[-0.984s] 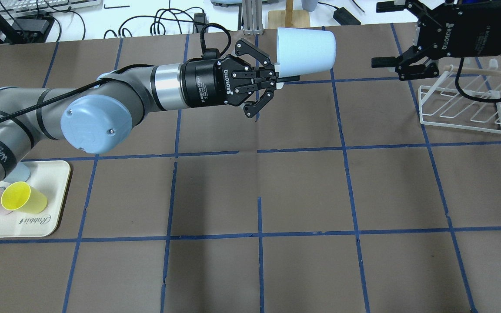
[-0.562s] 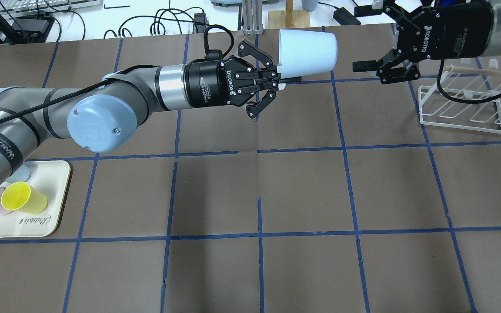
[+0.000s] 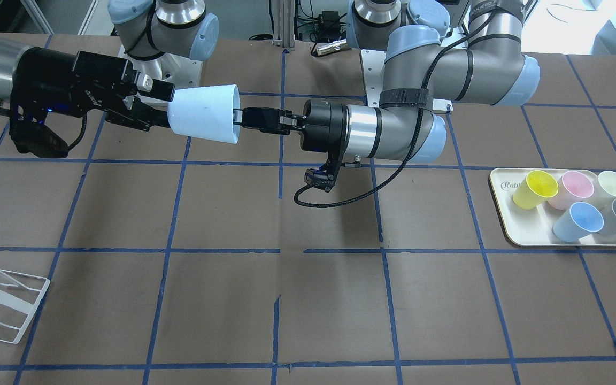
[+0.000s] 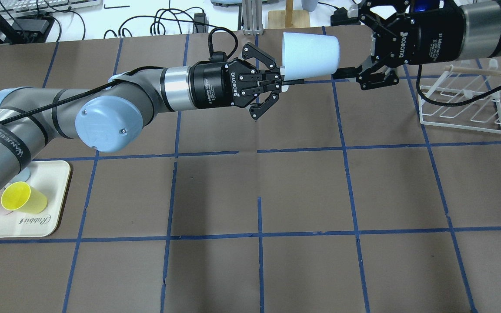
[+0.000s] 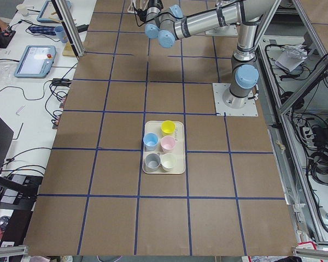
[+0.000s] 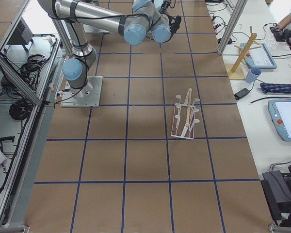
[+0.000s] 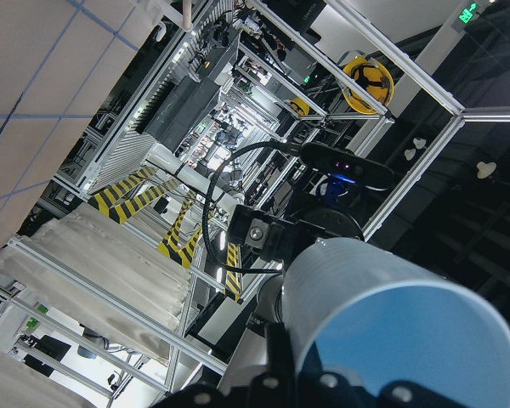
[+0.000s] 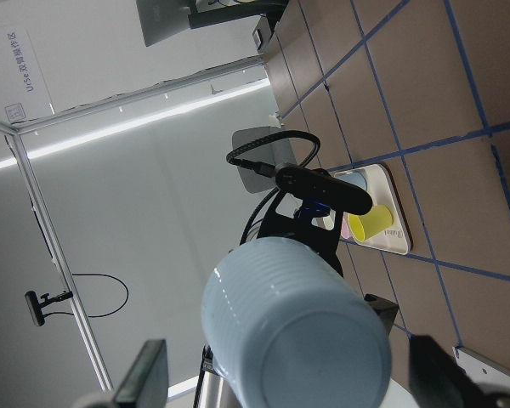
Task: Transfer IKEA cup to right arm and place on rack
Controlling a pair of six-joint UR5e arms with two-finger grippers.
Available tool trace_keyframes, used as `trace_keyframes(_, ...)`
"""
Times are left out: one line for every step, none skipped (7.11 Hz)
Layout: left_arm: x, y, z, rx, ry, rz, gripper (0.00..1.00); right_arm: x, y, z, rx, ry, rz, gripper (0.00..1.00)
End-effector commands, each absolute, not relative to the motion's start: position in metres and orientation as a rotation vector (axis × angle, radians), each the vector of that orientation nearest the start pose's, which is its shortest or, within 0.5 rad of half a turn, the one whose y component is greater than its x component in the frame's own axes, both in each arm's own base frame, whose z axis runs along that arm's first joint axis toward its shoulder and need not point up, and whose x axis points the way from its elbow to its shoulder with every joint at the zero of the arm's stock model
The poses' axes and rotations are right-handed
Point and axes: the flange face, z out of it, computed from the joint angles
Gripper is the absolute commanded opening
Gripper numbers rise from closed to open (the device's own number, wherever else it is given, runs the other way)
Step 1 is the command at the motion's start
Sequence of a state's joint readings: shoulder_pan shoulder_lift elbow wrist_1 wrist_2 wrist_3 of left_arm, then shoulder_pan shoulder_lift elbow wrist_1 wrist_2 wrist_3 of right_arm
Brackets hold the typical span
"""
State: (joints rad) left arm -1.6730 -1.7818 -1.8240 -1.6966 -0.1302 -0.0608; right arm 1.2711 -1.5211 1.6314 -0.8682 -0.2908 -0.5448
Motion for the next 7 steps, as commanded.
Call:
trace_keyframes(-0.2861,-0.5041,0.3557,0.454,-1.416,-0.556,0.0,0.0854,-0.5044,0.4459,0.335,1.736,0.159,0.94)
trace_keyframes(-0.2861,-0.5041,0.3557,0.454,-1.416,-0.556,0.0,0.0853,-0.5047,0.4446,0.338,1.735,0.161,0.9)
trace_keyframes(-0.2861,-0.5038,0.3565,0.453,-1.416,-0.555,0.0,0.0854,-0.5043,0.4453,0.335,1.736,0.159,0.83)
trace_keyframes(-0.2861,-0.5038,0.3565,0.452,-1.416,-0.554,0.0,0.0853,-0.5045,0.4459,0.334,1.736,0.157,0.76)
trace_keyframes(-0.2861,-0.5038,0.3565,0.453,-1.416,-0.555,0.0,0.0851,-0.5049,0.4452,0.334,1.737,0.158,0.66)
trace_keyframes(-0.286,-0.5035,0.3573,0.452,-1.416,-0.554,0.0,0.0852,-0.5048,0.4452,0.335,1.737,0.16,0.55)
trace_keyframes(-0.286,-0.5035,0.3573,0.452,-1.416,-0.554,0.0,0.0848,-0.5059,0.4445,0.333,1.737,0.159,0.44)
